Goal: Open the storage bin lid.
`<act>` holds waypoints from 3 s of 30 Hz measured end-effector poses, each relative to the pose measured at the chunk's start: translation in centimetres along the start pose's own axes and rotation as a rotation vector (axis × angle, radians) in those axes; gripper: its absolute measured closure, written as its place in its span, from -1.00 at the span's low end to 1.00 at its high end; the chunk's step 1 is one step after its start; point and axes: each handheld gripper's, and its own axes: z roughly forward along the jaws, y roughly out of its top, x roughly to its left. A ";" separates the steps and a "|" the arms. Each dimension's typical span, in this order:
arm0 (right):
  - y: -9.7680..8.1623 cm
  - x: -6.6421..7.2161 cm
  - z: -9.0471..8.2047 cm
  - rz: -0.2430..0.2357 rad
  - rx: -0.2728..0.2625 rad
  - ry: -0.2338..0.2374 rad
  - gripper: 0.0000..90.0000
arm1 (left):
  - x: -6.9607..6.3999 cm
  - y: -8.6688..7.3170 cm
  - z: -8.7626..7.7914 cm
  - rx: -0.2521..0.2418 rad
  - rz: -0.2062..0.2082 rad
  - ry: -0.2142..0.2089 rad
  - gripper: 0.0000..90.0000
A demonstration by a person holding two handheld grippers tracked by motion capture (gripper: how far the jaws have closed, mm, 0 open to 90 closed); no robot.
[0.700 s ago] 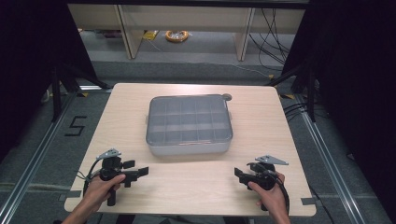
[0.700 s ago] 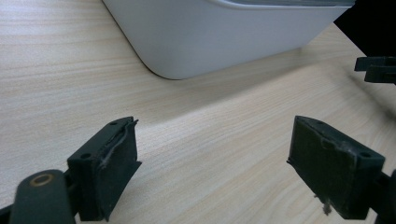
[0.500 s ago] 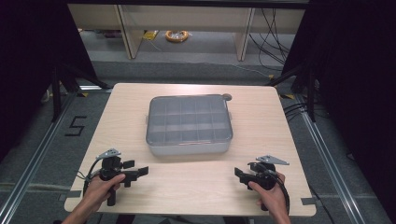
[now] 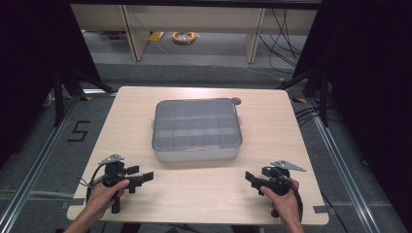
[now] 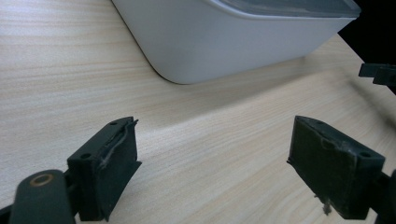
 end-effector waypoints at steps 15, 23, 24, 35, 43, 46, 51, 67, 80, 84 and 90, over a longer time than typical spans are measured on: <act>1.5 -1.0 -0.2 0.072 -0.097 0.037 -0.43 | -0.3 0.8 0.0 -0.011 0.005 -0.011 -0.68; 2.5 -1.2 0.1 0.106 -0.115 0.068 -0.42 | -0.2 1.5 -0.2 -0.025 -0.019 -0.036 -0.68; 2.7 -0.7 0.0 0.159 -0.103 0.091 -0.42 | -0.1 1.5 -0.2 -0.028 -0.023 -0.038 -0.68; 5.5 -0.9 0.9 0.146 -0.131 0.123 -0.41 | -0.2 2.4 -0.6 -0.046 -0.043 -0.048 -0.68; 8.2 -1.4 1.5 0.121 -0.152 0.147 -0.45 | 0.2 4.2 -0.2 -0.059 -0.050 -0.035 -0.67; 9.4 -1.4 1.6 0.125 -0.177 0.160 -0.49 | 0.5 5.1 0.1 -0.051 -0.049 -0.032 -0.66; 10.9 -1.1 2.1 0.182 -0.167 0.162 -0.50 | 0.9 6.4 0.7 -0.074 -0.071 -0.014 -0.65; 13.6 -0.6 5.7 0.136 -0.154 0.153 -0.46 | 1.4 9.8 2.6 -0.101 -0.070 0.011 -0.55; 14.7 -0.9 7.6 0.156 -0.133 0.145 -0.39 | 2.0 11.5 4.0 -0.089 -0.076 0.042 -0.51; 14.8 -0.9 7.9 0.176 -0.123 0.143 -0.35 | 2.3 11.8 4.3 -0.074 -0.071 0.044 -0.48; 15.2 -1.6 8.7 0.153 -0.137 0.148 -0.26 | 2.9 12.3 4.8 -0.071 -0.087 0.050 -0.40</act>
